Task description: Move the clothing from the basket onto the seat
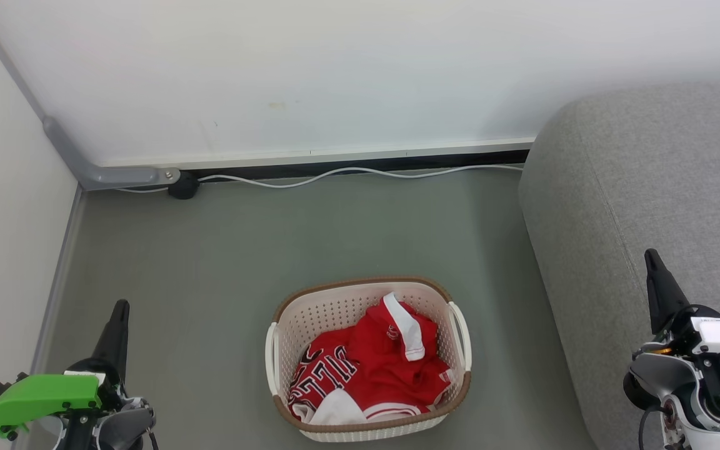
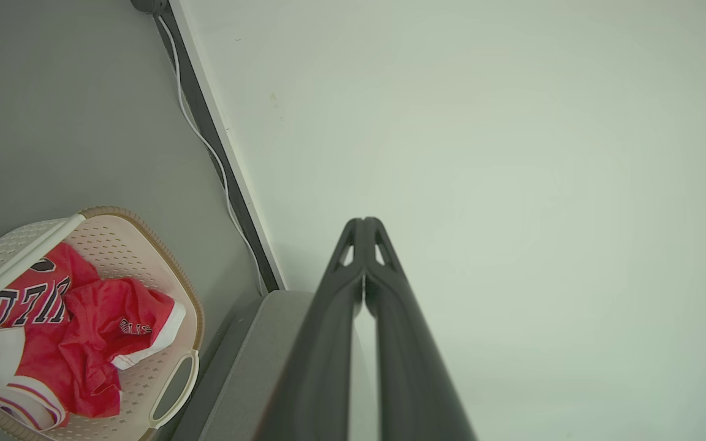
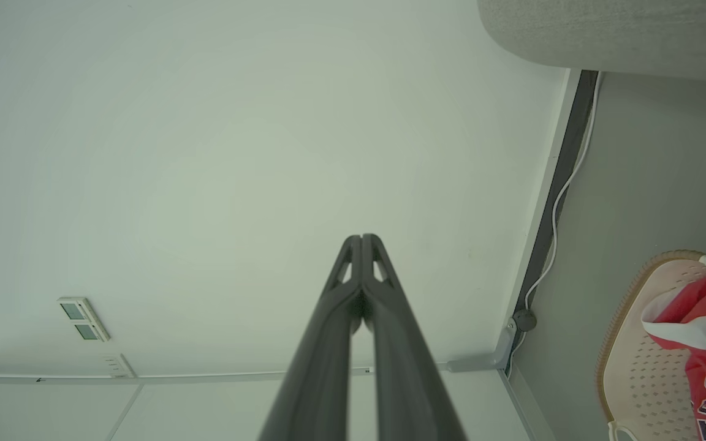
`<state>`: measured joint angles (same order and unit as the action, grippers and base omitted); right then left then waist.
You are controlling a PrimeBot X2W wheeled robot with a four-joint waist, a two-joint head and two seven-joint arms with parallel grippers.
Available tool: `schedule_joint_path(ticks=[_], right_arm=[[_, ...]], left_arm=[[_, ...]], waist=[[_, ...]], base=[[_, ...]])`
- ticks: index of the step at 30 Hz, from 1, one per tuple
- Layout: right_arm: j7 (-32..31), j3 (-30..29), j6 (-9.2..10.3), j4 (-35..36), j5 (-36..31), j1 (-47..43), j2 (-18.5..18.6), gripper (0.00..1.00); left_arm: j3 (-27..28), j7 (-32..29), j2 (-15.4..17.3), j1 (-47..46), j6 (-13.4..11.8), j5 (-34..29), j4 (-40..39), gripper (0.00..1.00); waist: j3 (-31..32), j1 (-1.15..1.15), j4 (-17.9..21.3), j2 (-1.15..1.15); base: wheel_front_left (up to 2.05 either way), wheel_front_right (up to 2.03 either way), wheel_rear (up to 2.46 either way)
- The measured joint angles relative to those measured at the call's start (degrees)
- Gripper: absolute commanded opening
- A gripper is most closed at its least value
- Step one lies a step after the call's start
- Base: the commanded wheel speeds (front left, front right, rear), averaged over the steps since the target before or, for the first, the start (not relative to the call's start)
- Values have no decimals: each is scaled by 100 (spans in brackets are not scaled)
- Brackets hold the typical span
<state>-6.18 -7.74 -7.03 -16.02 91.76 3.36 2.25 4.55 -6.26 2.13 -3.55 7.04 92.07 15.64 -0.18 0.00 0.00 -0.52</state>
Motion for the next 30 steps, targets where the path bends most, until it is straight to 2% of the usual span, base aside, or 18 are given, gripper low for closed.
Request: schedule_joint_path(ticks=[8,9,15,22,30], right_arm=[[0,0,0,0,0,0,0,0],[0,0,0,0,0,0,0,100],[3,21,7,-314,-1,-299,-145,100],[122,121,8,-310,-64,-344,-158,100],[275,249,9,-235,-364,-343,-151,100]], left_arm=[[0,0,0,0,0,0,0,0],[0,0,0,0,0,0,0,100],[-51,2,-137,241,-7,-4,318,100],[-99,134,-145,291,-7,-90,265,100],[-162,288,-141,291,-8,-520,115,100]], waist=[[0,0,0,0],[0,0,0,0],[0,0,0,0],[7,0,2,0],[15,0,6,0]], base=[[0,0,0],[0,0,0],[0,0,0],[0,0,0],[0,0,0]])
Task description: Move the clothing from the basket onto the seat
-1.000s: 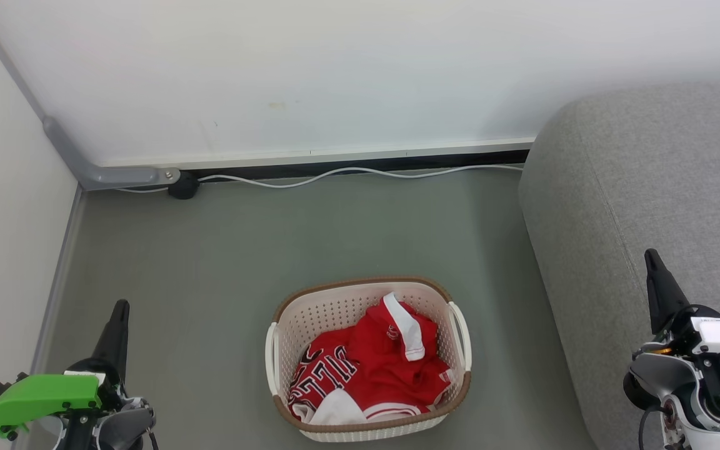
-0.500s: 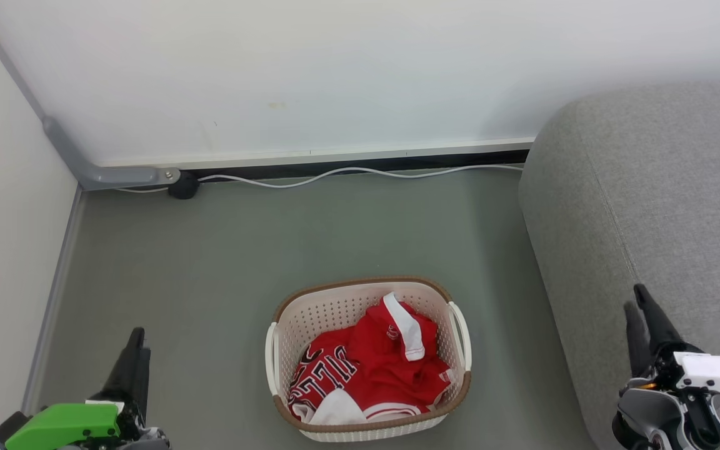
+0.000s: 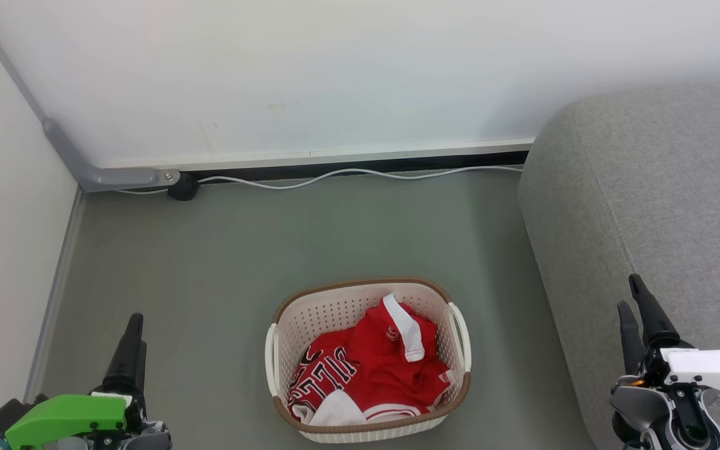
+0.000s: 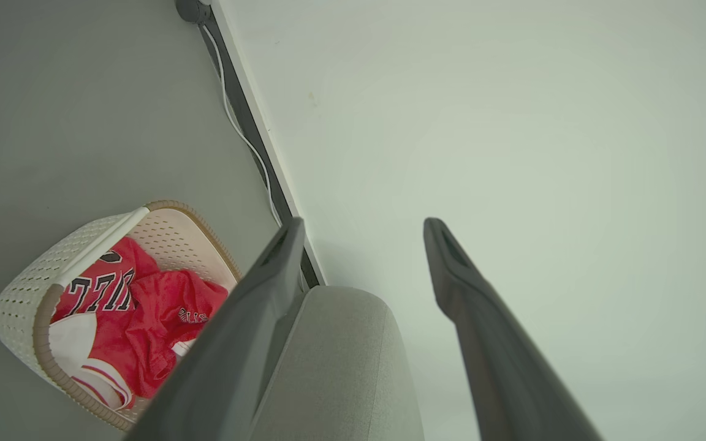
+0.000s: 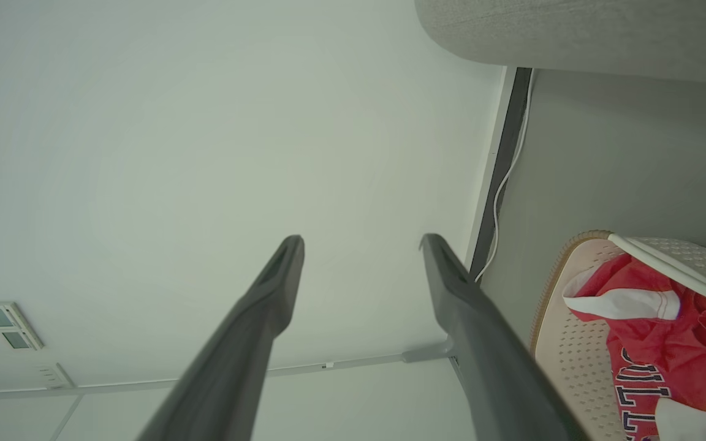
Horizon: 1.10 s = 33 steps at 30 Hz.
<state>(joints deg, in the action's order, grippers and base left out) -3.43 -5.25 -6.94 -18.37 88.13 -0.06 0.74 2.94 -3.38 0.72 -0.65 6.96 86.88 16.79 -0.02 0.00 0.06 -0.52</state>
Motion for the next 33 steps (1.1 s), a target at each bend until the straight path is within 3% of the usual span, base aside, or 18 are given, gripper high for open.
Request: schedule_joint_path(ticks=[14,33], right_arm=[[276,192,111,356,-1259,75,126,100],[672,928,456,603,-3200,77,278,100]], left_arm=[[-63,255,20,-1,-142,-1177,-448,100],[-526,659,225,25,-388,-3604,-956,100]], waist=[[3,0,5,0],[-7,0,8,0]], base=[[0,0,0],[0,0,0]])
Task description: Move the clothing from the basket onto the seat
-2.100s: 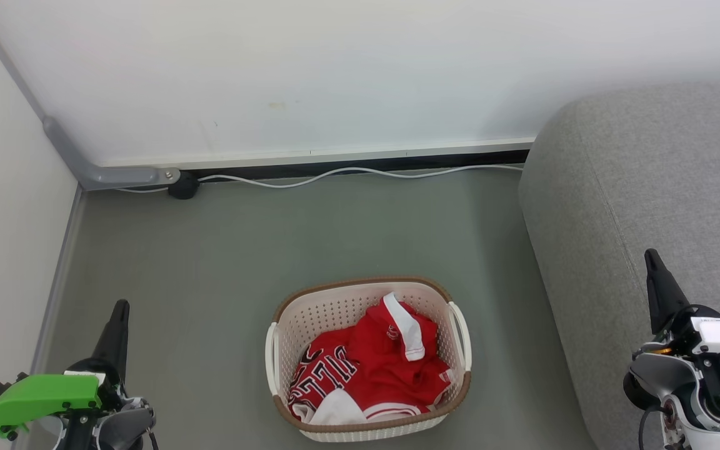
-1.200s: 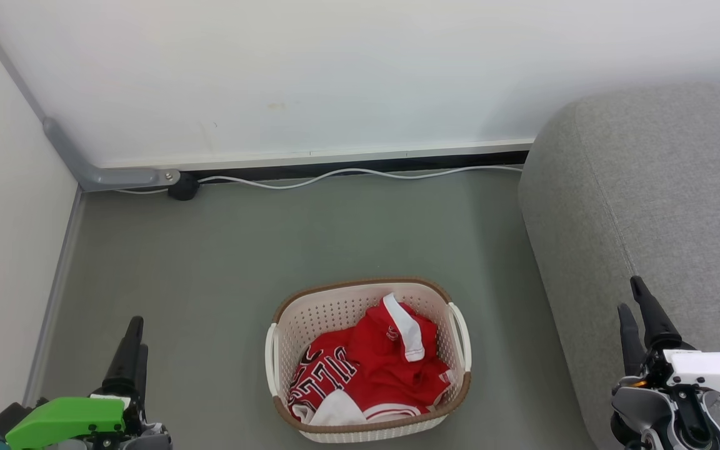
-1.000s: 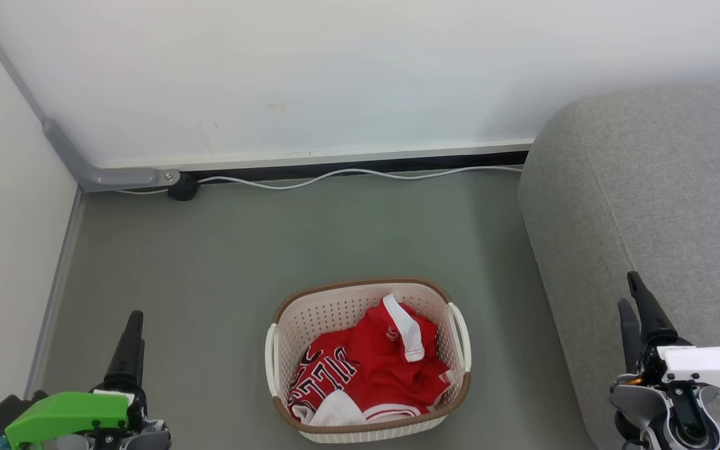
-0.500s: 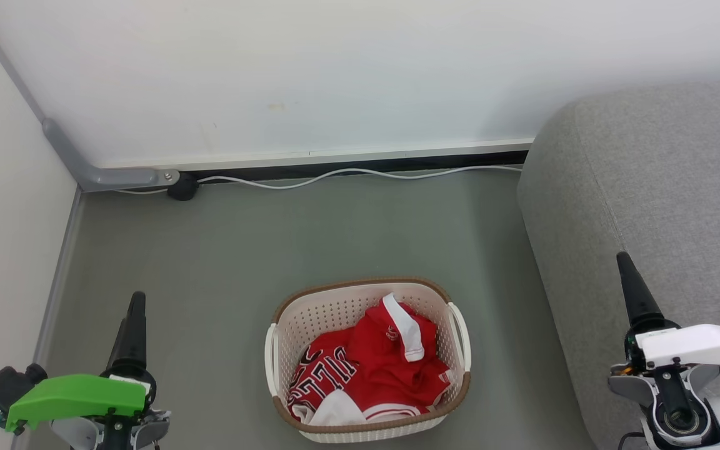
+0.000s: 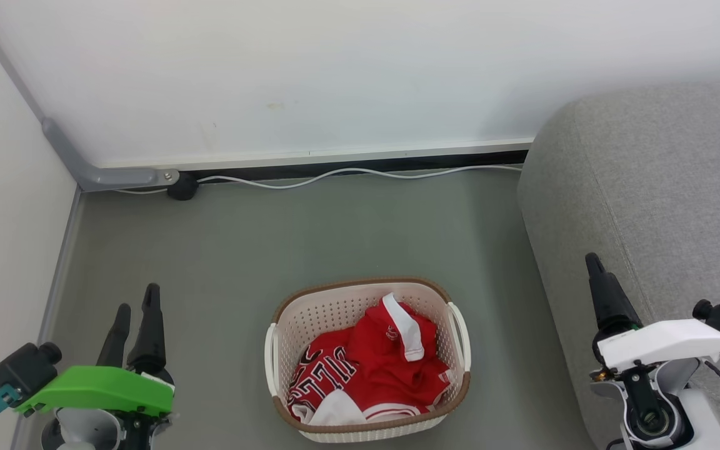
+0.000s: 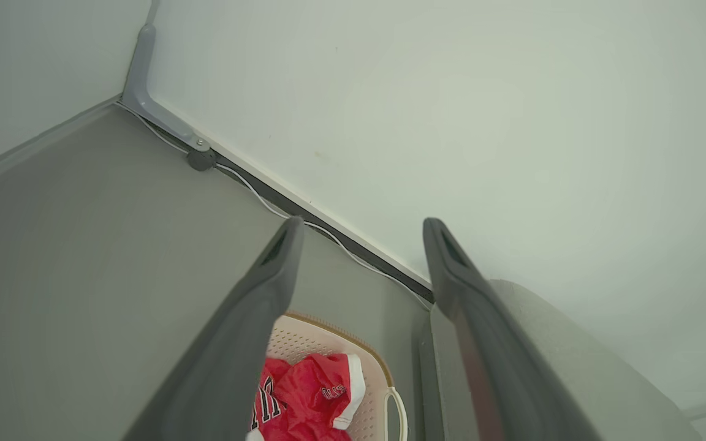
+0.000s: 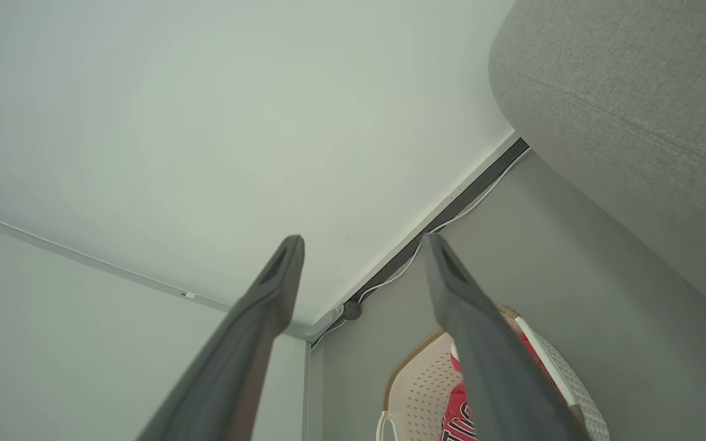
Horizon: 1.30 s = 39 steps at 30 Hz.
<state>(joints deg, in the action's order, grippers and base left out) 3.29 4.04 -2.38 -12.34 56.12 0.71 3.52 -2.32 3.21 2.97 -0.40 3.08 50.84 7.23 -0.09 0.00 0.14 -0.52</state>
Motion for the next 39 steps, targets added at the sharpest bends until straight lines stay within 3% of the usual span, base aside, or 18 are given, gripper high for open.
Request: schedule_joint_path(ticks=[18,39], right_arm=[[332,541,199,18,-1422,-7,53,100],[746,1000,350,-36,-2751,-15,109,100]], left_arm=[[-327,350,18,250,-318,-1662,-160,100],[-524,755,13,461,-566,-3004,-391,100]], waist=[[40,0,-1,0],[65,0,7,0]], base=[[0,0,0],[0,0,0]])
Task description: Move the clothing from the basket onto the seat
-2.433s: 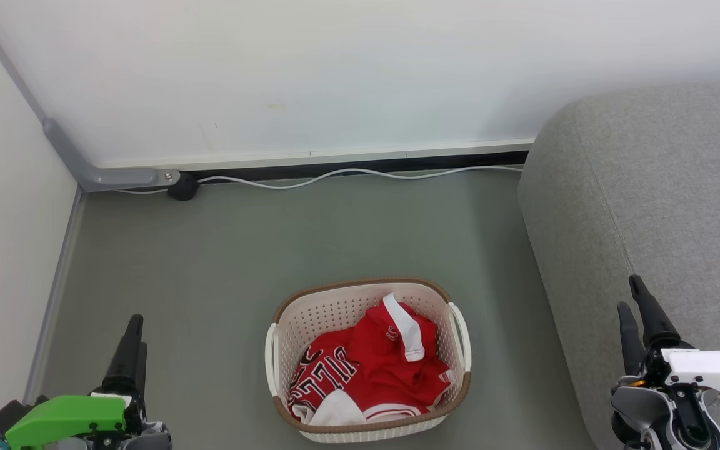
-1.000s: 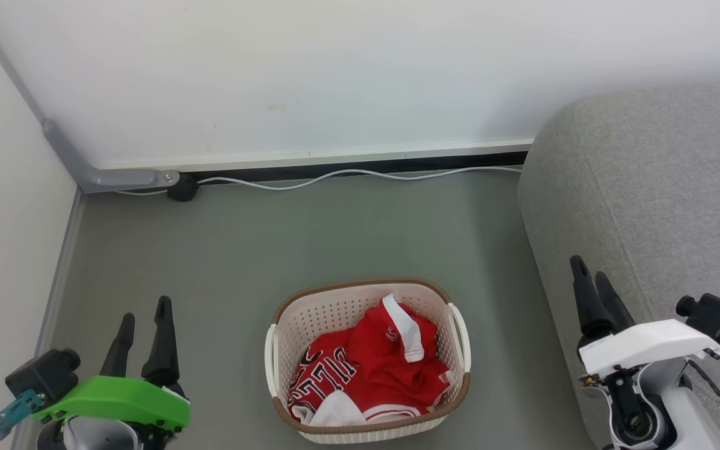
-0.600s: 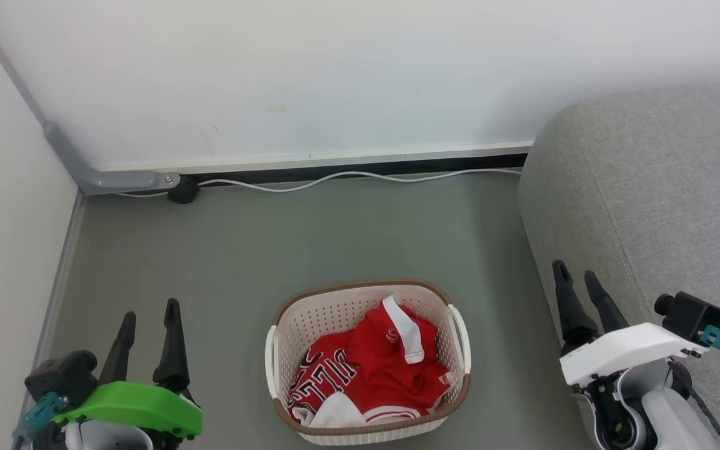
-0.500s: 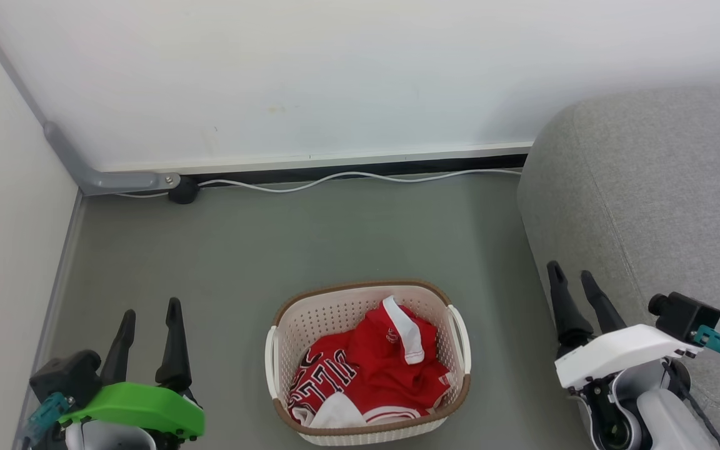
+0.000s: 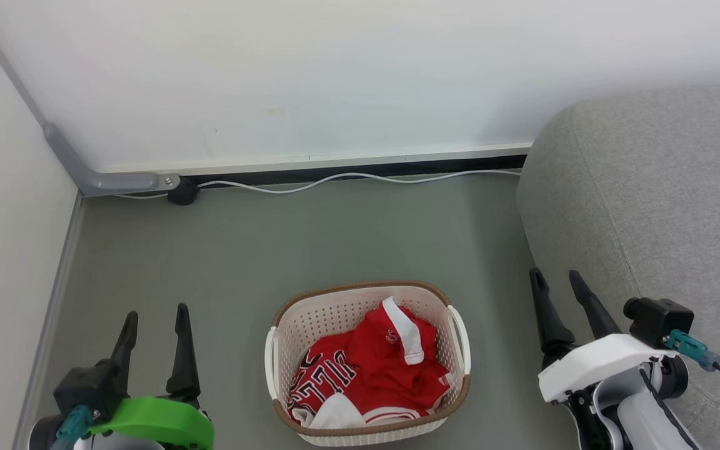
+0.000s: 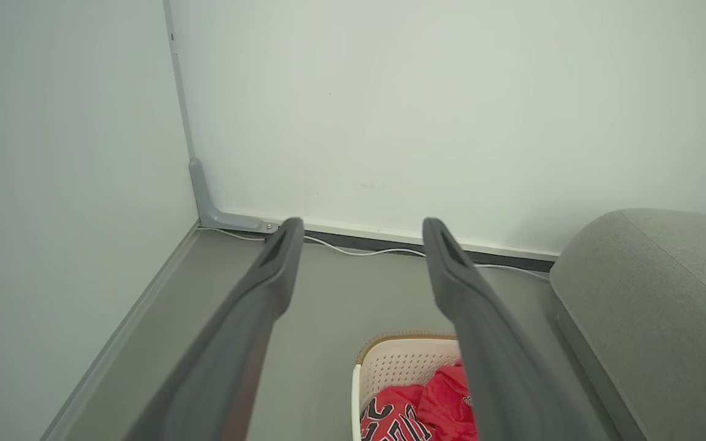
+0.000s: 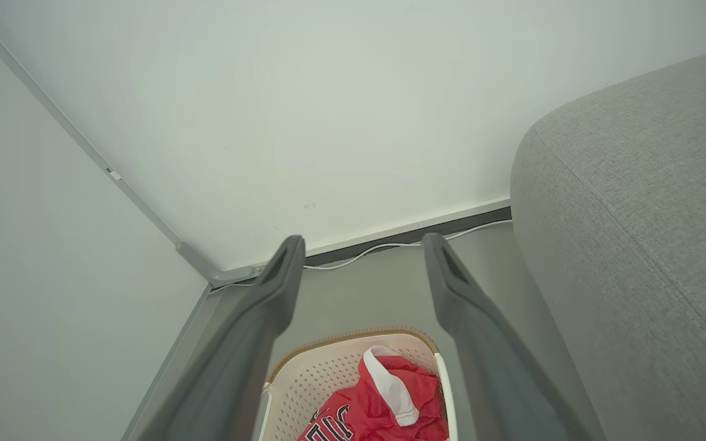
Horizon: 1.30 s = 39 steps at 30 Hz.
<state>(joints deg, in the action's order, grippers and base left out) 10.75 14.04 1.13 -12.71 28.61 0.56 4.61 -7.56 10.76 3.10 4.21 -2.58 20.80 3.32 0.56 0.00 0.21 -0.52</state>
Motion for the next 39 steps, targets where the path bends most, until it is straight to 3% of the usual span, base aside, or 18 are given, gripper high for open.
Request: schedule_joint_path(ticks=[18,39], right_arm=[[343,377,56,-4,-1213,-1,81,100],[343,360,40,-88,-1215,-1,81,100]], left_arm=[[-144,350,-1,186,-98,-1092,-36,100],[-124,350,-3,235,-41,-1039,147,100]], waist=[[8,0,1,0],[1,0,5,0]], base=[[0,0,0],[0,0,0]])
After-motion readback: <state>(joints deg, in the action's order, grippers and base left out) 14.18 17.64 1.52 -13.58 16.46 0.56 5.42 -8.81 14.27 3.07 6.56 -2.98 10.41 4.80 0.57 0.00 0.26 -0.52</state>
